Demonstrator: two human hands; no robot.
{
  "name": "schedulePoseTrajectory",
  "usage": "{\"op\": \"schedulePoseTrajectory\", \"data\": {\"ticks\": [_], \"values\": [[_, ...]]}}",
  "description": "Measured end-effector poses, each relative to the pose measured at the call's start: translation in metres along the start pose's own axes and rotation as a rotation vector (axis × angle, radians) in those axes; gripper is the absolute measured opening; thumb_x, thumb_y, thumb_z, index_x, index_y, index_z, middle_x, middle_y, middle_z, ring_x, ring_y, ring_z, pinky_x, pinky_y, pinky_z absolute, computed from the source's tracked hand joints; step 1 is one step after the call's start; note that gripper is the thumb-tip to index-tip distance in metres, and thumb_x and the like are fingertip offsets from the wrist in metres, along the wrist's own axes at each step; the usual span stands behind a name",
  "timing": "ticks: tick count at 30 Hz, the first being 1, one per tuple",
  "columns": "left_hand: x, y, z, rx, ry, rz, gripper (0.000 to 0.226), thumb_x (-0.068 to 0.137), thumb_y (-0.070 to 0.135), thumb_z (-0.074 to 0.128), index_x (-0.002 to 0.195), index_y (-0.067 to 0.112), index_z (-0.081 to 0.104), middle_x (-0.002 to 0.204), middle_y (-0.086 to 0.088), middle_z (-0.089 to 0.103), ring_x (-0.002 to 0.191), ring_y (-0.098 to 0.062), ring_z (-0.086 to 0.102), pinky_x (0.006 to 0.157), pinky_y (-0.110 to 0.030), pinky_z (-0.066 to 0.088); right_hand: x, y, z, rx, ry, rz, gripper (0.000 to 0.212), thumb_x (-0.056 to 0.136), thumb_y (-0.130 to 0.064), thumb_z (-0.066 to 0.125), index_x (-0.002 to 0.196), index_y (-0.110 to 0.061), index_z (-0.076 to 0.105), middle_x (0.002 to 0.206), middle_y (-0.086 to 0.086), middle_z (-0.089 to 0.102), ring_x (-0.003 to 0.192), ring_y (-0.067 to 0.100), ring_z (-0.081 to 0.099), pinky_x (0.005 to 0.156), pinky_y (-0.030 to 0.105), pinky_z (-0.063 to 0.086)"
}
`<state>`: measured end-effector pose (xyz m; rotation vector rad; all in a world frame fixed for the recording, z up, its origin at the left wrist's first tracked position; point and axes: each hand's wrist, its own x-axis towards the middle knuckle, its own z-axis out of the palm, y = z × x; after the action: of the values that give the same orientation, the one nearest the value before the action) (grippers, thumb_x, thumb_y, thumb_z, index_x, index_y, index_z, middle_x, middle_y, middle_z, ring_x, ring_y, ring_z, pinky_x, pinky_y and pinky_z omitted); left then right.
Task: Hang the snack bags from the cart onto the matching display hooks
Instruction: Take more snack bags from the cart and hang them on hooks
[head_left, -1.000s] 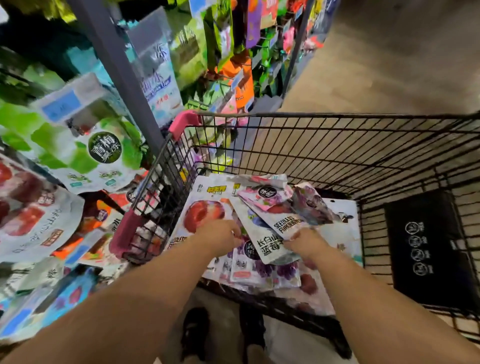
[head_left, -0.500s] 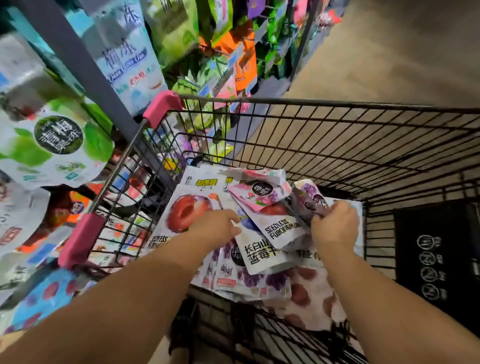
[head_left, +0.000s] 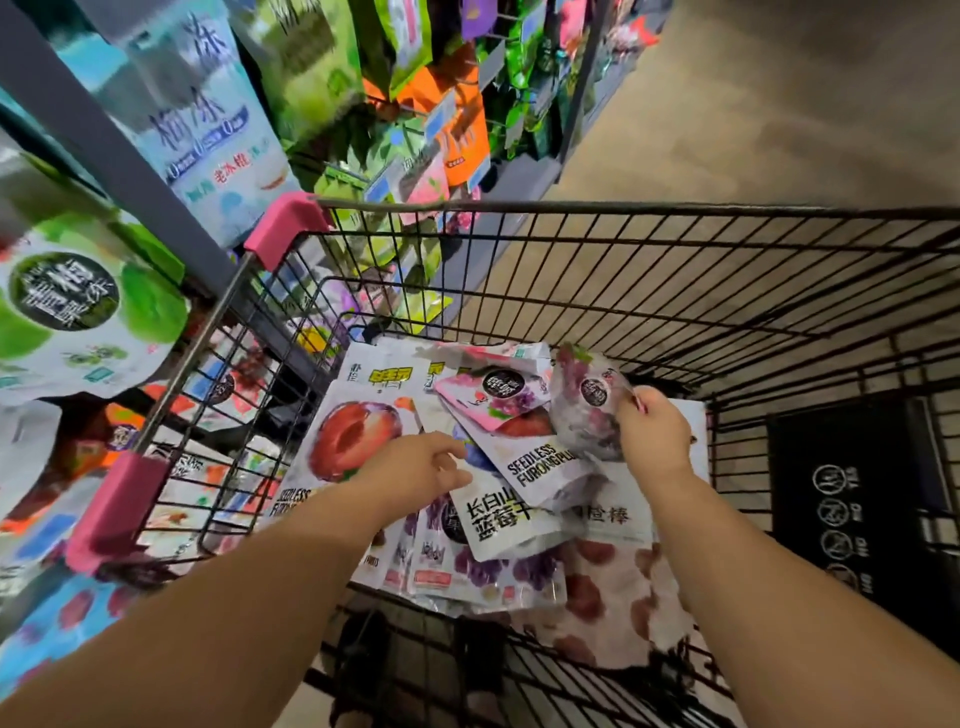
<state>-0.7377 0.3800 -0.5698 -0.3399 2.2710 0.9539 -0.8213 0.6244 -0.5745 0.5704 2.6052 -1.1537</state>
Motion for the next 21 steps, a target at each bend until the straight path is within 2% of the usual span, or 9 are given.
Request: {"op": "schedulePoseTrajectory", "data": {"ticks": [3,5,7,10,14,16,18,20,21], "values": [[-0.003,0.009,0.003,-0.036,-0.023,0.080,0.066,0.079,0.042,0.076,0.137,0.034,0.046,0.128,0.011,0.056,0.120,-0.011,0.053,0.092,-0.024,0.043,-0.016,-0.027,0.000,0.088,-0.005,0.009,0.046,0.097,-0.033,0.049,0.059,-0.016,0.031,0.057,0.004,0.036,0.059,0.023,0.034,0.052,0.032,0.023],[-0.007,0.015,0.005,-0.046,-0.032,0.134,0.092,0.071,0.045,0.081,0.147,0.038,0.028,0.148,0.009,0.040,0.135,-0.014,0.039,0.103,-0.030,0.040,-0.030,-0.046,0.008,0.199,-0.045,0.026,0.041,0.091,-0.034,0.051,0.059,-0.013,0.035,0.059,0.009,0.042,0.059,0.026,0.040,0.054,0.032,0.031],[-0.010,0.020,0.009,-0.085,-0.029,0.170,0.116,0.062,0.048,0.086,0.151,0.038,0.012,0.156,0.008,0.026,0.141,-0.016,0.029,0.110,-0.035,0.035,-0.041,-0.055,0.019,0.332,-0.096,0.090,0.039,0.078,-0.044,0.053,0.067,-0.007,0.050,0.070,0.019,0.061,0.069,0.036,0.059,0.065,0.043,0.051],[-0.012,0.023,0.013,-0.200,0.093,0.166,0.136,0.043,0.062,0.088,0.148,0.047,0.003,0.153,0.007,0.029,0.138,-0.020,0.036,0.111,-0.049,0.037,-0.065,-0.069,0.036,0.507,-0.226,0.215,0.021,0.082,-0.031,0.057,0.075,-0.011,0.060,0.080,0.017,0.067,0.075,0.034,0.065,0.074,0.048,0.053],[-0.013,0.013,0.007,-0.065,0.301,0.109,0.111,0.065,0.044,0.081,0.147,0.044,0.007,0.137,0.005,0.049,0.118,-0.025,0.055,0.094,-0.047,0.049,-0.090,-0.086,0.055,0.575,-0.339,0.250,0.015,0.080,-0.026,0.058,0.071,-0.015,0.059,0.077,0.010,0.062,0.082,0.039,0.067,0.081,0.054,0.056],[-0.016,0.013,0.001,-0.237,0.326,0.117,0.082,0.078,0.021,0.066,0.142,0.046,0.021,0.110,0.008,0.062,0.089,-0.020,0.064,0.071,-0.034,0.053,-0.094,-0.095,0.057,0.650,-0.398,0.243,0.018,0.091,-0.017,0.055,0.073,-0.014,0.057,0.077,0.007,0.060,0.072,0.028,0.063,0.071,0.042,0.057],[-0.017,0.012,-0.005,-0.476,0.285,0.093,0.061,0.085,0.001,0.050,0.129,0.042,0.039,0.091,0.015,0.058,0.070,-0.015,0.057,0.056,-0.025,0.043,-0.095,-0.102,0.058,0.729,-0.463,0.250,0.015,0.093,-0.009,0.054,0.078,-0.010,0.056,0.086,0.012,0.060,0.077,0.027,0.064,0.061,0.034,0.058],[-0.017,0.011,-0.011,-0.681,0.264,0.062,0.049,0.082,0.001,0.050,0.112,0.040,0.048,0.088,0.005,0.063,0.075,-0.019,0.059,0.063,-0.027,0.048,-0.097,-0.109,0.060,0.808,-0.526,0.227,0.011,0.095,-0.012,0.057,0.084,-0.008,0.055,0.096,0.015,0.062,0.089,0.030,0.066,0.065,0.031,0.059],[-0.016,0.009,-0.012,-0.759,0.265,0.040,0.047,0.076,0.007,0.055,0.113,0.035,0.051,0.091,-0.001,0.067,0.084,-0.023,0.063,0.071,-0.032,0.052,-0.096,-0.111,0.060,0.812,-0.564,0.197,0.014,0.096,-0.020,0.058,0.088,-0.009,0.056,0.096,0.014,0.064,0.088,0.027,0.066,0.068,0.030,0.058]]}}
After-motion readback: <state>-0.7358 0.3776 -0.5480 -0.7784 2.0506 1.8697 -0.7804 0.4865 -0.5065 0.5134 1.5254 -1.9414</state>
